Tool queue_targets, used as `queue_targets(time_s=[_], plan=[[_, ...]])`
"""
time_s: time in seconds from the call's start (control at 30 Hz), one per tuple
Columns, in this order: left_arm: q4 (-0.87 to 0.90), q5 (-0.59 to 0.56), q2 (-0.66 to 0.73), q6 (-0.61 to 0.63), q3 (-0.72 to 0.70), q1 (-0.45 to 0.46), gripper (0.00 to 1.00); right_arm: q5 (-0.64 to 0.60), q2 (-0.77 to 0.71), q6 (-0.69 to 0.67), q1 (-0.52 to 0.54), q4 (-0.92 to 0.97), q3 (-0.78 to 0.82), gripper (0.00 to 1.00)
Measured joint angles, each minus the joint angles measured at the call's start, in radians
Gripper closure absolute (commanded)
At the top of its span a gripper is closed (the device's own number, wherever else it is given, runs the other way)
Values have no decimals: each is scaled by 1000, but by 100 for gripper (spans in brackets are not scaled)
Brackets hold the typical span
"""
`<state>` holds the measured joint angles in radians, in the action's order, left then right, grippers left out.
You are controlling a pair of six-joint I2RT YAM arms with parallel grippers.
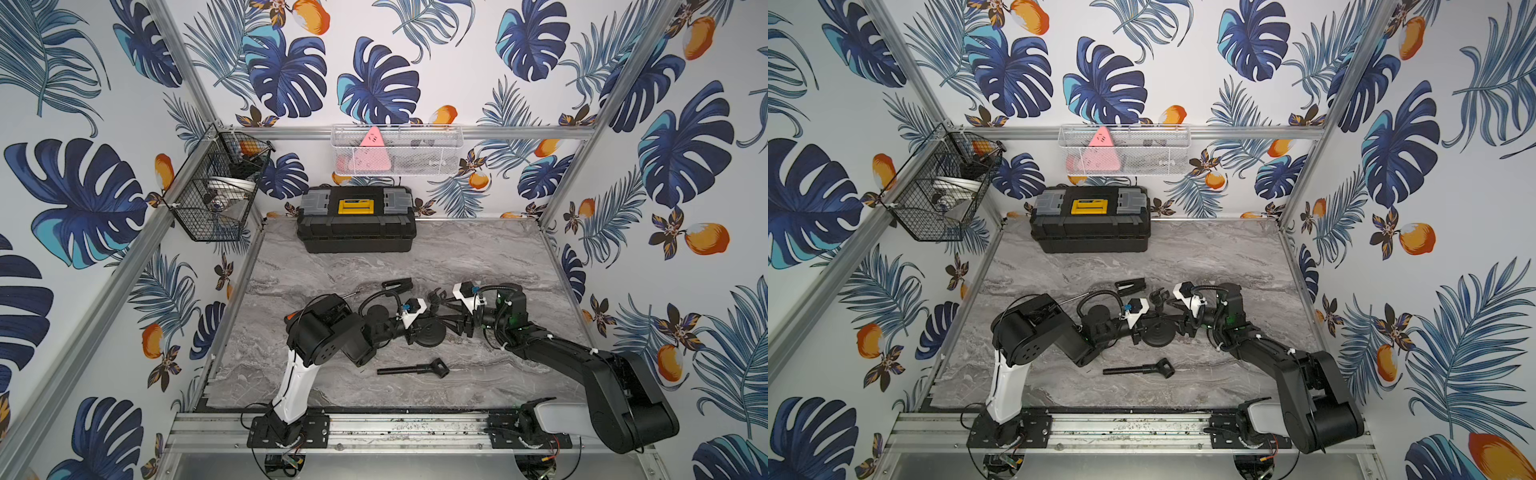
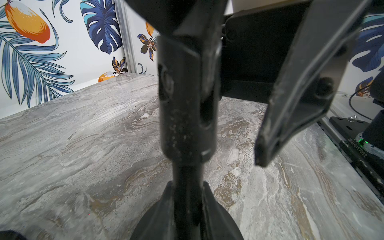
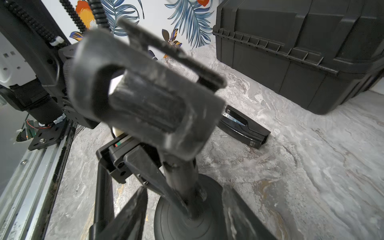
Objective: Assemble a microphone stand
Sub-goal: Screw the microphone stand pole into the microphone stand base.
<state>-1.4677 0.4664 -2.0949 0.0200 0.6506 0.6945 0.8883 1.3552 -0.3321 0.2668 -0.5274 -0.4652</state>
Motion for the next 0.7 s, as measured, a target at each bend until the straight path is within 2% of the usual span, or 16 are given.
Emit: queue_targets(time_s=[0.23, 0.47, 0.53, 0.63, 0.7], plan=[[4, 2, 0, 0, 4, 0, 84, 14, 61, 8, 8, -100, -23, 44], [8, 2, 2, 0, 4, 0, 84, 29, 83, 36, 21, -166, -25, 58], [8, 1, 2, 0, 4, 0, 84, 30, 87, 37, 31, -183, -21, 68], [8, 1, 0, -9, 5, 0, 84, 26, 98, 39, 40, -226, -8, 90], [10, 0, 0, -19, 7, 0, 84, 20, 104, 41, 40, -262, 3, 98]])
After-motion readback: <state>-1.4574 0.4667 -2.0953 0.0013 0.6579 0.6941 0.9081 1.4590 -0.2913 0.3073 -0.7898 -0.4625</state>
